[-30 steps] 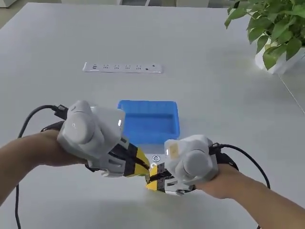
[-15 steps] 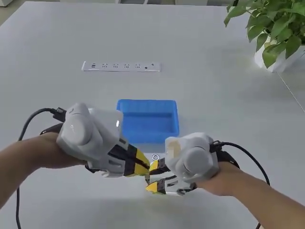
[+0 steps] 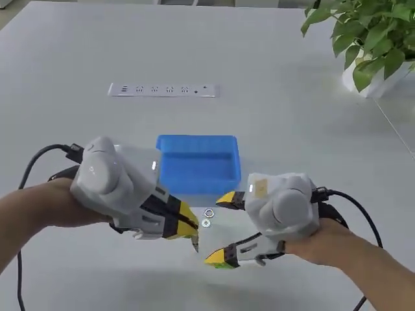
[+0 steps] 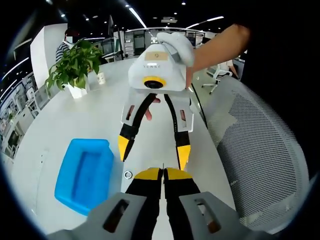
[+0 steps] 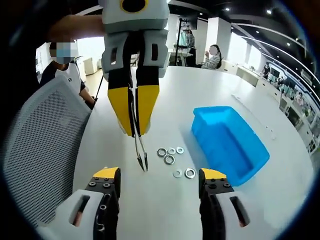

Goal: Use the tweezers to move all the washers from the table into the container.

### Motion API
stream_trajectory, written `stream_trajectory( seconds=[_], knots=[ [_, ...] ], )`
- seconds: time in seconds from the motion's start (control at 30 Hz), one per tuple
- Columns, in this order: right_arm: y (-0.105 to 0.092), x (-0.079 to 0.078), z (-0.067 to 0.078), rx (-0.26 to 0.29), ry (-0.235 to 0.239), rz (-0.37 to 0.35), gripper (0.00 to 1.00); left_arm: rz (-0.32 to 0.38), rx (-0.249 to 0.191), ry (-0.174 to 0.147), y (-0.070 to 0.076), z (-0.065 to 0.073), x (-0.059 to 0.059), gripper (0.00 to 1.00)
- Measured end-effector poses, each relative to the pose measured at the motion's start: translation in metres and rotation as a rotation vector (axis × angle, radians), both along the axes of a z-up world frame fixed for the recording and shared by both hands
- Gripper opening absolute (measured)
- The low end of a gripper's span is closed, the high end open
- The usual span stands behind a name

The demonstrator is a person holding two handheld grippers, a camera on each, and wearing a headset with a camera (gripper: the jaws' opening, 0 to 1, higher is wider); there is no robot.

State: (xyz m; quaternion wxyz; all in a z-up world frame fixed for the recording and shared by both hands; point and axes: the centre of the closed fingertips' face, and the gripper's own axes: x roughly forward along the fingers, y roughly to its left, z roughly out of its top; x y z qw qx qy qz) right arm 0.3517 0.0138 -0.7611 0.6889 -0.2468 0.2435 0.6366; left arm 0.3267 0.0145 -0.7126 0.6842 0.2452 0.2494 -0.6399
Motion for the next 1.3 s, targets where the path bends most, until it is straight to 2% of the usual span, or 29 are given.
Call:
stream_trajectory(
  seconds=[0.2,0.47,0.83,1.1,1.3],
  knots=[
    [-0.004,0.006,0.002,0.012,0.017,-0.052,0.81,-0.004,-0.001,-0.003,0.002,0.003,0.001,0.04],
    [-0.011,0.024,0.009,0.039,-0.018,-0.148,1.0,0.001,0.005,-0.005,0.009,0.005,0.003,0.05],
    [-0.022,0.033,0.007,0.045,-0.01,-0.198,1.0,0.011,0.014,-0.007,0.019,0.008,0.007,0.05],
    [-0.031,0.032,0.002,0.027,-0.005,-0.212,1.0,0.025,0.021,-0.018,0.027,0.008,0.015,0.05],
    [-0.036,0.03,-0.002,0.013,-0.001,-0.212,1.0,0.037,0.025,-0.012,0.032,0.007,0.019,0.05]
  ],
)
